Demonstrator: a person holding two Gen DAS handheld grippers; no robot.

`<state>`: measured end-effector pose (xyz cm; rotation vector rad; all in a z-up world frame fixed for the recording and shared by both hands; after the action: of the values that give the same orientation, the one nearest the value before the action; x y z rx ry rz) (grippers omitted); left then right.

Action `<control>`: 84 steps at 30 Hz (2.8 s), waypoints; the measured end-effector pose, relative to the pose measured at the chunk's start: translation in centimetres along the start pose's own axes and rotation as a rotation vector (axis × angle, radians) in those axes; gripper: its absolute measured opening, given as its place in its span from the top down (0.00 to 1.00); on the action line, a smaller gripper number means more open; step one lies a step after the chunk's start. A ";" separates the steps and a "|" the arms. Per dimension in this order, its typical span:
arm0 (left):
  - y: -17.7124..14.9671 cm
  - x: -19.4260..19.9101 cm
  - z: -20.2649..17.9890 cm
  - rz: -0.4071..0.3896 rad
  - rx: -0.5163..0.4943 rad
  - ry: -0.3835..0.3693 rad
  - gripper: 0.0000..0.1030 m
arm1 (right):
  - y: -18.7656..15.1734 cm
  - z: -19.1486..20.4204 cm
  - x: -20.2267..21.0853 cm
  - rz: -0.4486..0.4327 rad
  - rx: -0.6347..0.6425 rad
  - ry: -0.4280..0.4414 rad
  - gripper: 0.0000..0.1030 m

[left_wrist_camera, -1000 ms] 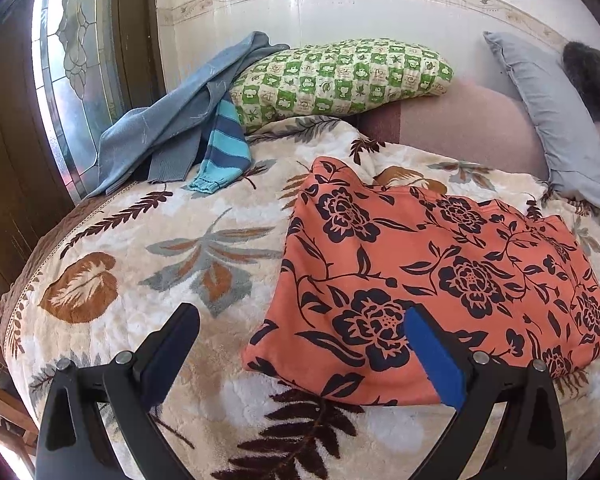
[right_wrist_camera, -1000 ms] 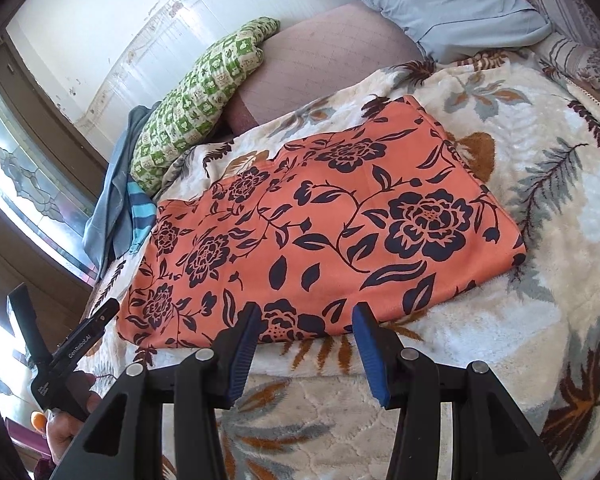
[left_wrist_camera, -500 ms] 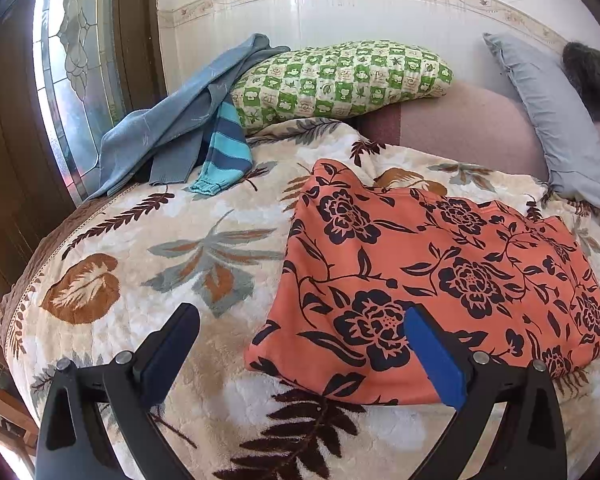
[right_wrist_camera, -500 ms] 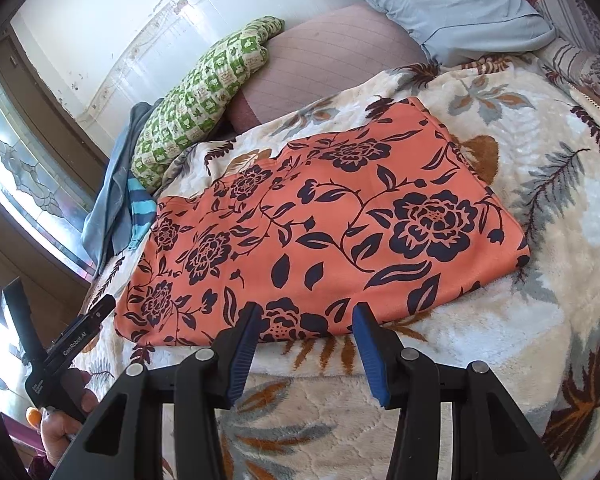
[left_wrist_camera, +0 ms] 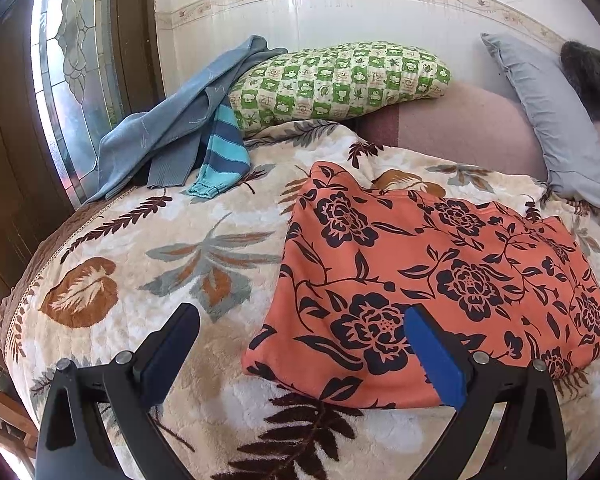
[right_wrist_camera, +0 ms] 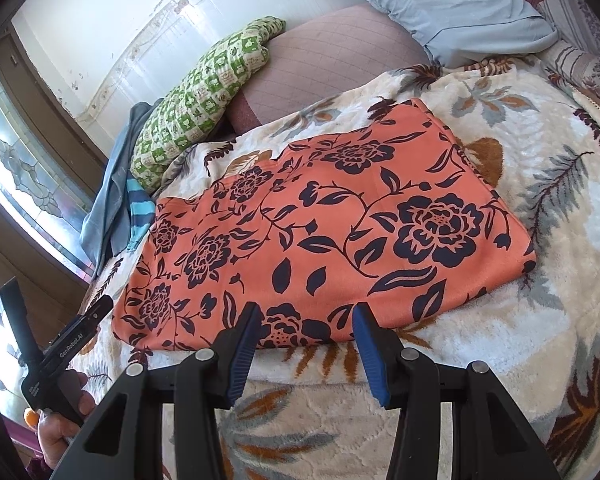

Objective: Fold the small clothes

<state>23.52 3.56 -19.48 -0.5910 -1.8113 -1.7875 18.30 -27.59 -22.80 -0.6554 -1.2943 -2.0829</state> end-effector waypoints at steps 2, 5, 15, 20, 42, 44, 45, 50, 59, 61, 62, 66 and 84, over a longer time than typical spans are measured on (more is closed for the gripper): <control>0.1 0.0 0.0 -0.002 0.000 -0.002 0.01 | 0.1 0.0 0.0 -0.004 -0.001 0.000 0.50; 0.1 0.0 0.0 -0.002 -0.001 -0.002 0.01 | 0.2 -0.2 0.0 -0.009 -0.003 -0.001 0.50; 0.1 -0.1 -0.1 -0.001 0.000 -0.002 0.01 | 0.2 -0.4 -0.2 -0.010 -0.007 -0.004 0.50; 0.1 -0.2 0.0 0.000 0.000 -0.002 0.01 | 0.4 -0.6 -0.1 -0.017 -0.013 -0.008 0.50; 0.0 -0.3 -0.4 0.002 -0.003 -0.009 0.01 | 0.3 -0.7 -0.5 -0.013 -0.015 -0.019 0.50; 0.0 -0.3 -0.4 0.003 -0.004 -0.009 0.01 | 0.3 -0.8 -0.7 -0.011 -0.016 -0.023 0.50; 0.0 -0.3 -0.4 0.004 -0.005 -0.010 0.01 | 0.3 -0.8 -0.7 -0.010 -0.018 -0.024 0.50; -0.1 -0.4 -0.7 0.009 -0.012 -0.014 0.01 | 0.3 -1.0 -0.9 -0.006 -0.019 -0.025 0.50; -0.4 -0.6 -2.0 0.020 -0.052 -0.030 0.01 | 0.3 -1.4 -1.4 0.009 -0.027 -0.039 0.50; -0.5 -0.8 -2.4 0.024 -0.061 -0.034 0.01 | 0.2 -1.6 -1.6 0.015 -0.028 -0.044 0.50; -0.5 -0.9 -2.5 0.028 -0.066 -0.036 0.01 | 0.3 -1.7 -1.8 0.017 -0.028 -0.046 0.50; -0.7 -1.3 -3.2 0.036 -0.083 -0.040 0.01 | 0.4 -1.8 -2.3 0.022 -0.028 -0.056 0.50; -1.7 -3.3 -4.7 0.100 -0.127 -0.043 0.01 | 2.5 -5.4 -5.3 0.048 -0.125 -0.151 0.50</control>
<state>25.26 -1.05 -22.94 -0.7612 -1.6738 -1.8440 23.24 -32.21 -27.01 -0.9049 -1.2221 -2.1217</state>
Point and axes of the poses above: each gripper's, at about its wrist camera, not at the fingertips, and x roughly against the way its jaws point, z to its left, y to its top, the point moved 9 cm from there along -x, roughly the way its jaws point, and after that the axes turned 2 degrees about -y, right-handed, at the moved point
